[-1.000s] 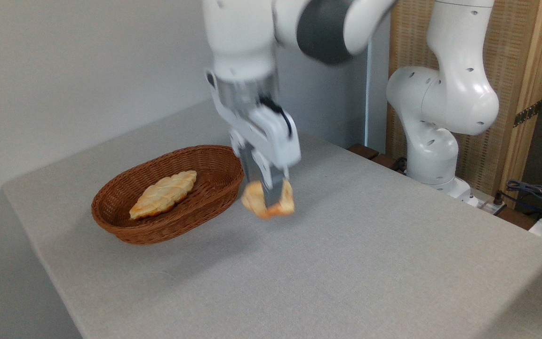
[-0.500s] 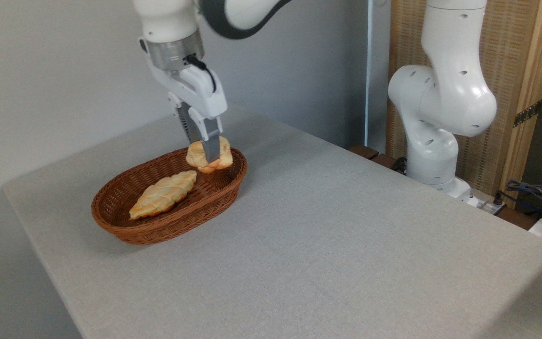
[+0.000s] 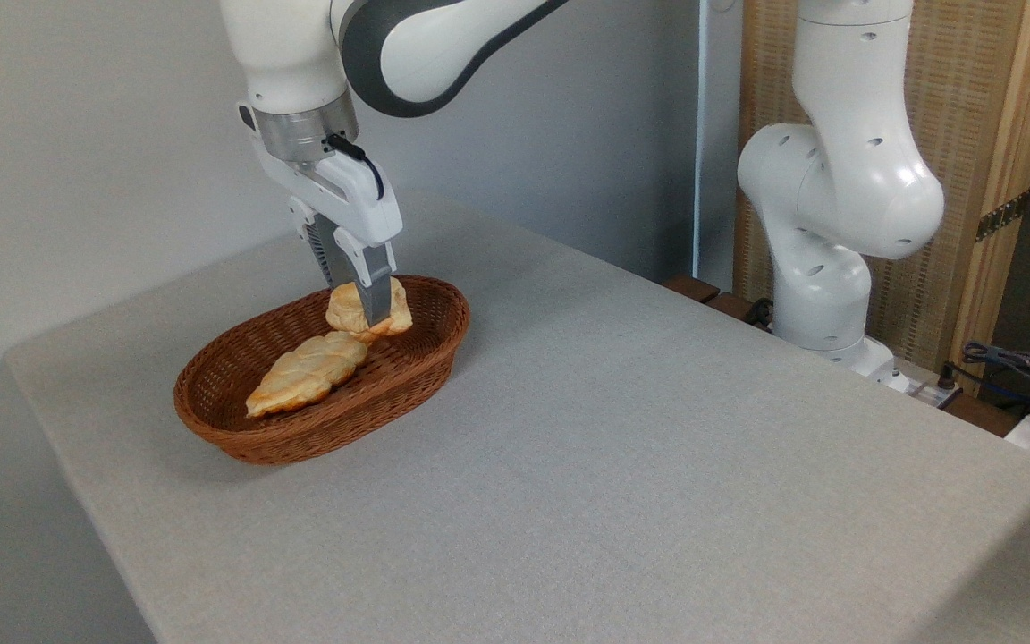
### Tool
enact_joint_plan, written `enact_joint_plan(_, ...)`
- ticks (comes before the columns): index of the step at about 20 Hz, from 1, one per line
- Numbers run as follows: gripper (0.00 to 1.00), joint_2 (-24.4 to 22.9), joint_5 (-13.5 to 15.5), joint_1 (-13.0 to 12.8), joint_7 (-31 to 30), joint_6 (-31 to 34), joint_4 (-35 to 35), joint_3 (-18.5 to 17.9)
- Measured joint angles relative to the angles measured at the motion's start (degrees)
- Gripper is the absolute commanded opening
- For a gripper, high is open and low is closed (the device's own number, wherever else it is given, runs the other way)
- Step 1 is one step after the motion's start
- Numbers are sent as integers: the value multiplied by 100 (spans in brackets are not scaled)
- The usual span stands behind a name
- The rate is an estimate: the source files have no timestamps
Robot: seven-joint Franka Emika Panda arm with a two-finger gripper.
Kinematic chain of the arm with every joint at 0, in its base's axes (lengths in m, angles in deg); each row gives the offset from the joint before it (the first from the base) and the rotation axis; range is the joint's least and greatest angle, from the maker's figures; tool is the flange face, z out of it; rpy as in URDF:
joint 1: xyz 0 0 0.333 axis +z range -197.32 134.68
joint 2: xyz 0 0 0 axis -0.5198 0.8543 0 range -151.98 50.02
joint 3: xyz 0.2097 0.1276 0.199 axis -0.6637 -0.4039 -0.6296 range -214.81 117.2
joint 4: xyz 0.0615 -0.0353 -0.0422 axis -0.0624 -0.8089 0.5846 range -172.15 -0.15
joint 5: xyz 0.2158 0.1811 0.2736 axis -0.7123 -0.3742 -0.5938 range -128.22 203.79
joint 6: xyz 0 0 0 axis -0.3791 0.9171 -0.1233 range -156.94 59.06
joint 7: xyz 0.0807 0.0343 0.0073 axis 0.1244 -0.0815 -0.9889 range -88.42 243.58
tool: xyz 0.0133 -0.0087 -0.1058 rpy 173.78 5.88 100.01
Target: Put bread into the basket
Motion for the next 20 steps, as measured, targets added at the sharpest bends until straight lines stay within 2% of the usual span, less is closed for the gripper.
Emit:
enact_joint_plan(5, 100, -1, -17, 2, 0, 0, 30, -4)
enact_joint_plan(8, 100, -21, -215, 31, 28, 28, 93, -60)
enact_joint_plan(11, 100, -71, -289, 73, 389, 705, 615, -459)
enact_joint_plan(13, 100, -120, -292, 230, 861, 1130, 961, -763)
enact_joint_plan(16, 100, -173, -292, 692, 1473, 1509, 1410, -953)
enact_joint_plan(20, 100, -172, -292, 838, 1856, 2092, 1851, -1336)
